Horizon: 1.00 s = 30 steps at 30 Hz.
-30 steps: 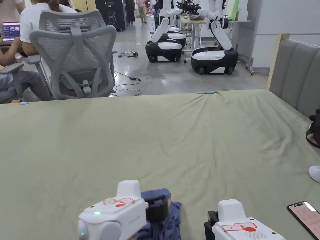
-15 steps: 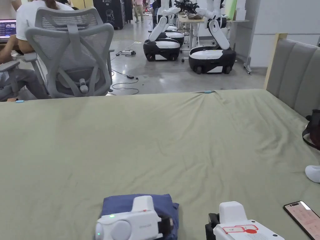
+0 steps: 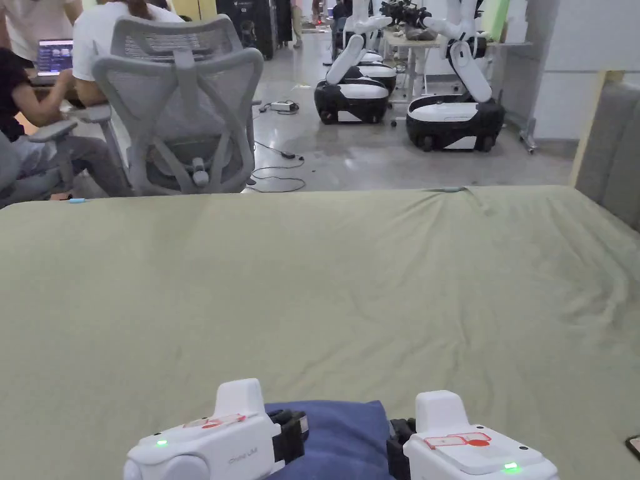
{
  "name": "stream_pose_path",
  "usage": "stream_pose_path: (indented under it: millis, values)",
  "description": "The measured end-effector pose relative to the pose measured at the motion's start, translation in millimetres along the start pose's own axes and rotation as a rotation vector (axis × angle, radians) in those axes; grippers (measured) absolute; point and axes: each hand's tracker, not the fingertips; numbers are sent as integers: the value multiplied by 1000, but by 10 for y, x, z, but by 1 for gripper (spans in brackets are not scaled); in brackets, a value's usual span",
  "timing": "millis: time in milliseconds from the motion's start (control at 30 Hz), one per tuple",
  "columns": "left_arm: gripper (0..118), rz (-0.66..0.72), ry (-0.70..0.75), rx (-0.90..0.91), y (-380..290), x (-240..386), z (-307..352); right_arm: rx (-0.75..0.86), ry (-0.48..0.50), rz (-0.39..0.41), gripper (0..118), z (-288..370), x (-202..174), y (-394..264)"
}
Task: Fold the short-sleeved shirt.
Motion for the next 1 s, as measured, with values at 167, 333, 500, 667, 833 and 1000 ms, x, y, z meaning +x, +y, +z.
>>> stream_pose_path:
  millis: [167, 333, 500, 667, 833, 1000]
  values:
    - [93, 154, 51, 7, -91, -733, 197, -72, 114, -74, 0, -398, -109, -10]
    - [106, 389, -36, -7, -320, -1176, 82, -149, 98, -153, 0, -625, 85, -206]
    - [81, 616, -344, -116, -574, -1268, -442, -137, 48, -164, 0, -578, 226, -248]
    - [27, 759, -397, -108, -645, -1169, -843, -126, 43, -162, 0, -533, 266, -268]
    - [24, 545, -234, -124, -362, -1052, -646, -102, 13, -65, 0, -469, -13, -181]
    - [24, 418, -121, -73, 23, -1416, -118, -64, 71, 32, 0, -535, -682, 72]
